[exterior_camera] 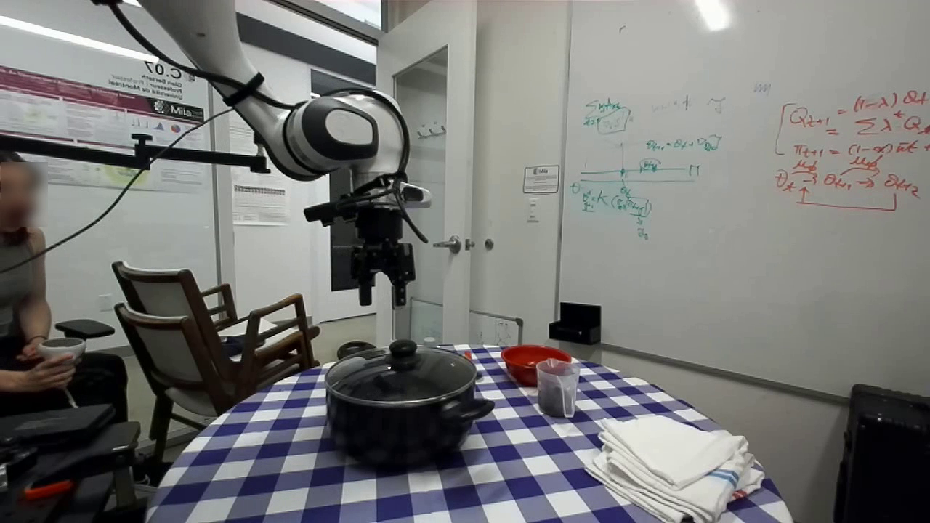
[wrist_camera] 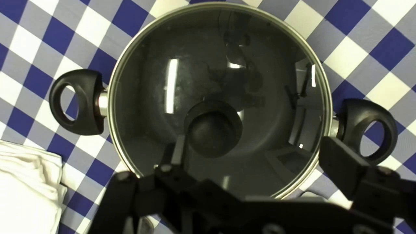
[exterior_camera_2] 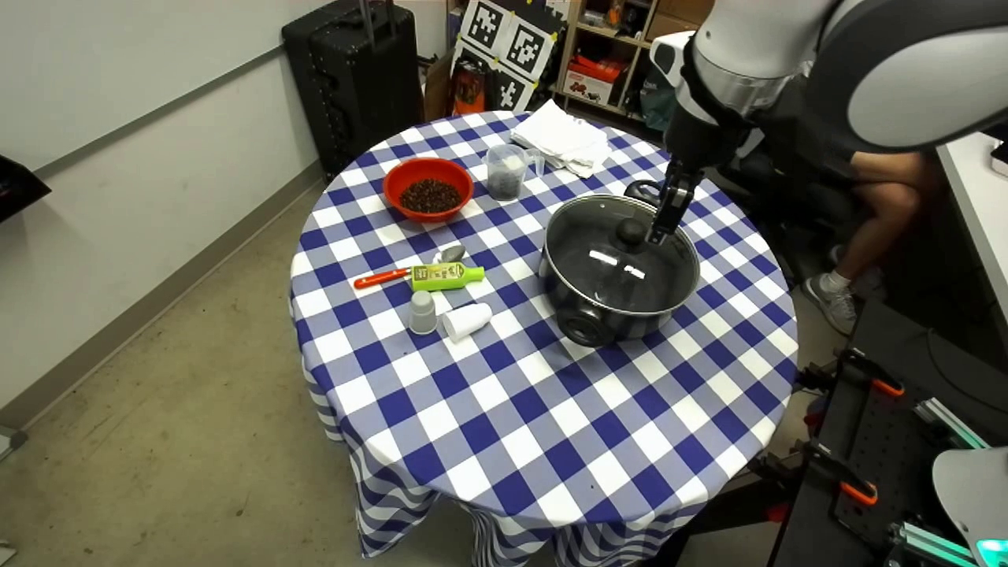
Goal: Remove the lid from the pot
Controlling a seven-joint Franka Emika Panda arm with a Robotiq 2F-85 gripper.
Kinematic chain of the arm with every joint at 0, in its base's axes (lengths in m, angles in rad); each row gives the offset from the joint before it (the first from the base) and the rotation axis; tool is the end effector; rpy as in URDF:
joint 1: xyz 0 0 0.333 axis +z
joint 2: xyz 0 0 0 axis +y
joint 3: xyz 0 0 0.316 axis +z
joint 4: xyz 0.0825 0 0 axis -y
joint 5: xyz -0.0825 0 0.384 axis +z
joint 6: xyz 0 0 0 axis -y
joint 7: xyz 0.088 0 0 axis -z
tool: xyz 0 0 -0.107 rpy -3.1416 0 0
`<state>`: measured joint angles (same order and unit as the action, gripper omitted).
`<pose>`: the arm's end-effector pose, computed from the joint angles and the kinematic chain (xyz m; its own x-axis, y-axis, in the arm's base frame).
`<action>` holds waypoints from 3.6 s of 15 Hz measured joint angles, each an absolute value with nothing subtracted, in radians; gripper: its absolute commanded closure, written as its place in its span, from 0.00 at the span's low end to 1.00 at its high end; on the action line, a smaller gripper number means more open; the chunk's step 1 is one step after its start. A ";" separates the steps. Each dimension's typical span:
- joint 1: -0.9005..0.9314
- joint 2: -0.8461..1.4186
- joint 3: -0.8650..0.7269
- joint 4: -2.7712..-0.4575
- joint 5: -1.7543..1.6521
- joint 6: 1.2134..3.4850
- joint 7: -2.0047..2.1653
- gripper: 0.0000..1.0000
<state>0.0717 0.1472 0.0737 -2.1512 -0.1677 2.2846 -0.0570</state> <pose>0.5511 0.0763 0.3319 0.9517 0.3059 -0.0256 0.3068 -0.9451 0.1128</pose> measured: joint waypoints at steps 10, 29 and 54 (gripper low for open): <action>0.026 0.333 0.065 -2.015 -0.067 2.264 -0.090 0.00; -0.014 0.352 0.067 -2.007 -0.001 2.246 -0.125 0.75; -0.178 -0.094 -0.221 -2.525 0.014 2.362 -0.205 0.75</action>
